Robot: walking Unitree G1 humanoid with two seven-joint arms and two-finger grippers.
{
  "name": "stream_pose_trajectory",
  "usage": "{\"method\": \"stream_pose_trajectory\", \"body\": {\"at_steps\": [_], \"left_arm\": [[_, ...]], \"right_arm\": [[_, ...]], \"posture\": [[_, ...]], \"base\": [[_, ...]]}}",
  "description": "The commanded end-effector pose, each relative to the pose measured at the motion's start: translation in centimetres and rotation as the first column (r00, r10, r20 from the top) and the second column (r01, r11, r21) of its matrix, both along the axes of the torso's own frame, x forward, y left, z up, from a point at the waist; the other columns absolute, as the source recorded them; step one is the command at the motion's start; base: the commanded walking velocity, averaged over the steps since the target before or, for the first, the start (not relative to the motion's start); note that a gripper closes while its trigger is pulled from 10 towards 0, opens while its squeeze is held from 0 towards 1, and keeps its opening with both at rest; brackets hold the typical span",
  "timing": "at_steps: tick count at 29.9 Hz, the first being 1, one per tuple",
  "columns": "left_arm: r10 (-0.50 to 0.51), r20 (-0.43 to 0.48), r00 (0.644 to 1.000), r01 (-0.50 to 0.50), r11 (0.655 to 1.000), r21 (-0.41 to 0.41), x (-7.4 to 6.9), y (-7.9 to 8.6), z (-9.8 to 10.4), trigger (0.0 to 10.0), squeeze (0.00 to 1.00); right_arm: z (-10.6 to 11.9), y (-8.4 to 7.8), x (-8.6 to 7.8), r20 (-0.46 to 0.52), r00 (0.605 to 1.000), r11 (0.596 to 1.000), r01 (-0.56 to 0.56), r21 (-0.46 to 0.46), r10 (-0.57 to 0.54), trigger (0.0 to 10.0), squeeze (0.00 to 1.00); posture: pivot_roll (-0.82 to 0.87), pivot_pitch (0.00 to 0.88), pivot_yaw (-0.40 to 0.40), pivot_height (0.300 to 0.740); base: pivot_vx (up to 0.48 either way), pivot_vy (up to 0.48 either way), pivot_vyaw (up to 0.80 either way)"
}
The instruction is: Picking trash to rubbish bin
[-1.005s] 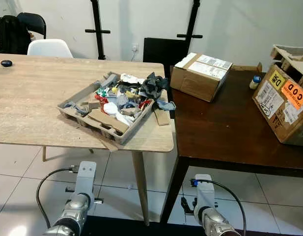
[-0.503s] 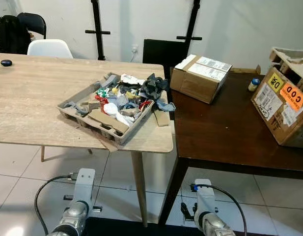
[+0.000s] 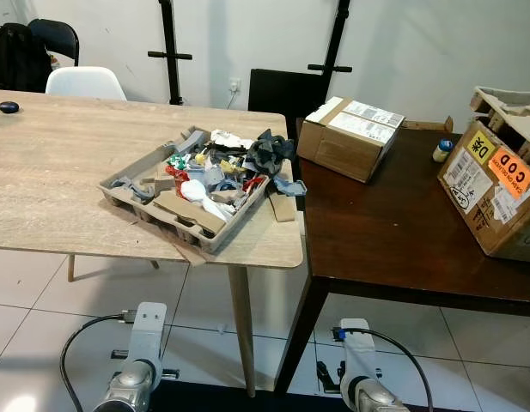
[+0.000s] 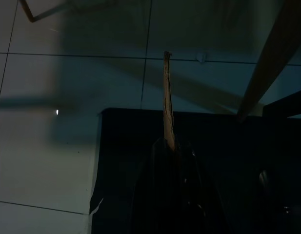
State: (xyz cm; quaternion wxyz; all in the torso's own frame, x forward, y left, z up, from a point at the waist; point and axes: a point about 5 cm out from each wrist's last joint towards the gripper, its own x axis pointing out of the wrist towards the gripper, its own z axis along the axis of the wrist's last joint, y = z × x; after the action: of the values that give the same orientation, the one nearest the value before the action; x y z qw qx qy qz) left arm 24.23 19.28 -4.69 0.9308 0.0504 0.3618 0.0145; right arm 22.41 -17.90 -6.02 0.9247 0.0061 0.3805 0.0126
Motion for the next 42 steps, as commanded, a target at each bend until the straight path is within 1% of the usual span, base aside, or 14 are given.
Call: {"method": "stream_pose_trajectory", "body": {"at_steps": [1,21,24,30,32,33,34,36,37,38,39,42], "left_arm": [[0.000,-0.009,1.000,0.000,1.000,-0.002,-0.5,-0.2,-0.3,10.0,0.00],[-0.017,-0.014,1.000,0.017,1.000,0.001,-0.7,-0.4,-0.5,10.0,0.00],[-0.025,-0.012,1.000,0.025,1.000,0.003,-0.7,-0.6,-0.5,10.0,0.00],[-0.035,-0.002,0.999,0.035,0.999,0.017,-1.0,-0.4,-0.6,10.0,0.00],[-0.045,0.005,0.999,0.045,0.998,0.031,-1.4,-0.2,-0.7,10.0,0.00],[-0.045,0.005,0.999,0.045,0.998,0.031,-1.4,-0.2,-0.7,10.0,0.00],[-0.061,0.006,0.998,0.060,0.997,0.046,-1.7,0.0,-0.8,10.0,0.00],[-0.064,0.004,0.998,0.064,0.997,0.050,-2.0,0.2,-0.9,10.0,0.00],[-0.062,0.004,0.998,0.061,0.997,0.050,-2.0,0.2,-0.9,10.0,0.00],[-0.060,0.005,0.998,0.060,0.997,0.051,-2.0,0.3,-0.9,10.0,0.00],[-0.058,0.005,0.998,0.058,0.997,0.051,-2.1,0.4,-1.0,10.0,0.00],[-0.070,0.000,0.998,0.070,0.996,0.057,-2.5,0.7,-1.1,10.0,0.00]], "right_arm": [[-0.4,0.0,-0.6,-0.021,1.000,1.000,-0.005,-0.003,0.005,10.0,0.00],[-0.4,0.0,-0.6,-0.015,1.000,1.000,-0.005,-0.003,0.005,10.0,0.00],[-0.3,-0.2,-0.6,-0.012,1.000,1.000,0.010,0.005,-0.010,10.0,0.00],[-0.6,-0.1,-1.2,-0.016,1.000,1.000,0.016,0.015,-0.015,10.0,0.00],[-0.9,0.1,-1.7,-0.021,0.999,0.999,0.027,0.028,-0.026,10.0,0.00],[-0.9,0.1,-1.7,-0.021,0.999,0.999,0.027,0.028,-0.026,10.0,0.00],[-1.1,0.2,-2.1,-0.022,0.999,0.999,0.038,0.036,-0.037,10.0,0.00],[-1.3,0.3,-2.4,-0.023,0.999,0.998,0.041,0.041,-0.040,10.0,0.00],[-1.3,0.4,-2.5,-0.020,0.999,0.998,0.039,0.044,-0.038,10.0,0.00],[-1.3,0.4,-2.6,-0.018,0.999,0.998,0.037,0.047,-0.036,10.0,0.00],[-1.4,0.6,-2.7,-0.019,0.999,0.998,0.029,0.049,-0.028,10.0,0.00],[-1.5,1.0,-2.9,-0.015,0.999,0.997,0.037,0.063,-0.036,10.0,0.00]], "posture": [[0.16,0.000,-0.071,0.740],[0.15,0.000,-0.071,0.740],[0.16,0.000,-0.079,0.740],[0.17,0.000,-0.076,0.740],[0.17,0.015,-0.061,0.740],[0.17,0.015,-0.061,0.740],[0.17,0.019,-0.058,0.740],[0.18,0.020,-0.057,0.740],[0.18,0.041,-0.055,0.740],[0.18,0.041,-0.055,0.740],[0.19,0.079,-0.043,0.740],[0.18,0.089,-0.029,0.740]], "base": [[0.000,0.000,0.00],[0.000,0.000,0.00],[0.000,0.000,0.00],[0.000,0.000,0.00],[0.000,0.000,0.00],[0.000,0.000,0.00],[0.000,0.000,0.00],[0.000,0.000,0.00],[0.000,0.000,0.00],[0.000,0.000,0.00],[0.000,0.000,0.00],[0.000,0.000,0.00]]}}
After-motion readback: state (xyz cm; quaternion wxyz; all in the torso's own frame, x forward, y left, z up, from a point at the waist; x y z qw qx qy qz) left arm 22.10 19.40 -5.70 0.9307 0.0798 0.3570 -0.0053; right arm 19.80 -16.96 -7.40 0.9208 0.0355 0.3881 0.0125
